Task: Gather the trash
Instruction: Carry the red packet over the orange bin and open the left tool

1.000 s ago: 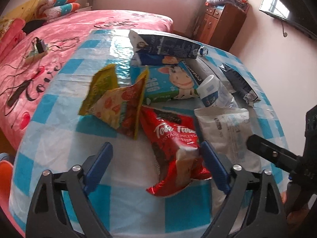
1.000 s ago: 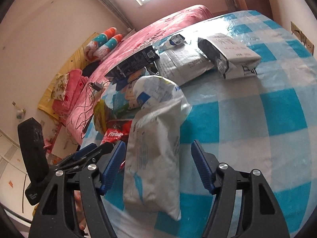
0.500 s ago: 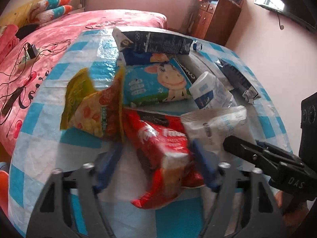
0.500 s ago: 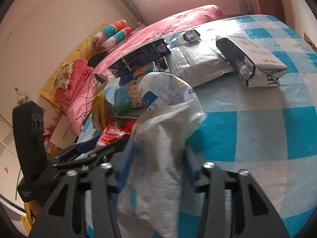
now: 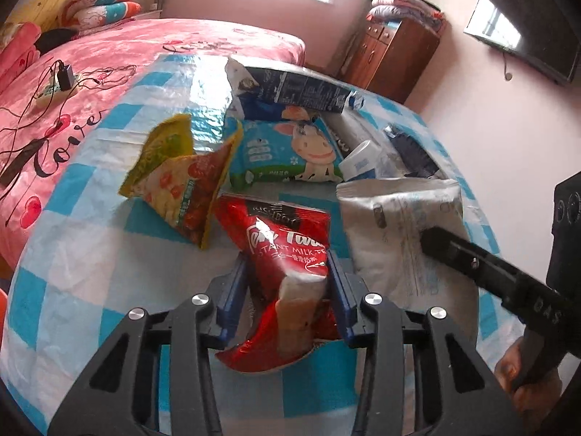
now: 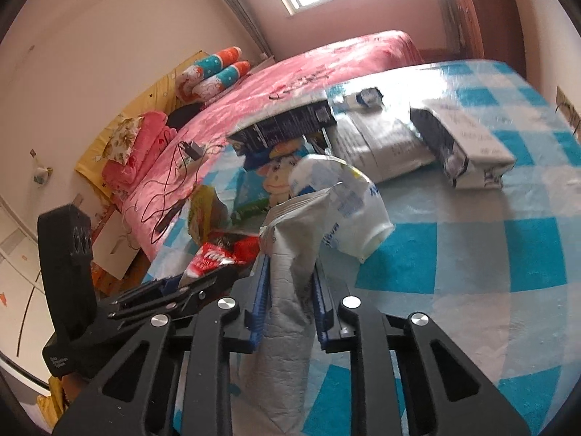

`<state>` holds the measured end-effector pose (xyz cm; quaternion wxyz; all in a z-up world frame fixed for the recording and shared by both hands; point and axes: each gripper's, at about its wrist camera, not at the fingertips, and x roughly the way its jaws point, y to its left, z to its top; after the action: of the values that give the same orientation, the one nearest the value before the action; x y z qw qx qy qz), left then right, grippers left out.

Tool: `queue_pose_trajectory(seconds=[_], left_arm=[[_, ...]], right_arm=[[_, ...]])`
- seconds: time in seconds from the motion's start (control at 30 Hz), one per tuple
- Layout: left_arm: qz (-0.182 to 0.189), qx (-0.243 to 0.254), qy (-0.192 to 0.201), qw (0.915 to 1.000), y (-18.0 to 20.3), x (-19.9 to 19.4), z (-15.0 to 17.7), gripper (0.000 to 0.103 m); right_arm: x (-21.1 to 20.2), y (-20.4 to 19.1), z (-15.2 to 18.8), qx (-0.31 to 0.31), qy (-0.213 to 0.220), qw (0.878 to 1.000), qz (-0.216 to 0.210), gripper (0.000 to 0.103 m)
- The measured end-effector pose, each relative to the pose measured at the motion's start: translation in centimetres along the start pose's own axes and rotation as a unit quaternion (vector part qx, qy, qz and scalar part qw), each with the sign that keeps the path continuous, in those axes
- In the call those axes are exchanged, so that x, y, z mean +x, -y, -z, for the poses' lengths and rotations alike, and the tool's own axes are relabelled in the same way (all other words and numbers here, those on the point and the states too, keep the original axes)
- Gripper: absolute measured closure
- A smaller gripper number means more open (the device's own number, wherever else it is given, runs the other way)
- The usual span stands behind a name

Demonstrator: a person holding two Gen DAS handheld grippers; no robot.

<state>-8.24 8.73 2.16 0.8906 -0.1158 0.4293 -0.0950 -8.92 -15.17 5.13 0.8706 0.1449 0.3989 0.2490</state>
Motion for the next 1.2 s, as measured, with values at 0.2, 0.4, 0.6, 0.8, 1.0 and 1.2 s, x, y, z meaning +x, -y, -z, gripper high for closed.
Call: queue_pose_trajectory(seconds=[0.2, 0.4, 0.6, 0.8, 1.0, 1.2], left_arm=[[0.011, -0.019, 0.035, 0.9991, -1.6, -3.7, -0.2, 0.060], [-0.010, -0.045, 0.073, 0.9963, -5.2, -7.8, 0.3, 0.060], [-0.092, -0.099, 0.104, 0.9854, -12.6, -12.6, 2.3, 0.059], [-0.180, -0.172, 0.109, 0.9623, -20.5, -15.4, 5.5, 0.059], [-0.229, -0.243, 0.097, 0.9376, -27.8, -16.2, 9.1, 0.059], [-0.244, -0.279, 0.076, 0.9255, -31.3, -15.5, 11.8, 0.057]], right_arm=[[-1.5, -2.5, -0.9, -0.016, 0.017, 1.000, -0.009, 0.083], [-0.9, -7.4, -1.9, -0.044, 0.007, 0.997, -0.057, 0.083], [2.1, -14.7, -2.2, -0.096, -0.024, 0.988, -0.119, 0.083], [7.5, -23.3, -0.2, -0.164, -0.075, 0.969, -0.170, 0.083], [12.5, -29.5, 3.0, -0.206, -0.120, 0.952, -0.193, 0.083], [17.1, -32.6, 6.4, -0.209, -0.168, 0.943, -0.199, 0.079]])
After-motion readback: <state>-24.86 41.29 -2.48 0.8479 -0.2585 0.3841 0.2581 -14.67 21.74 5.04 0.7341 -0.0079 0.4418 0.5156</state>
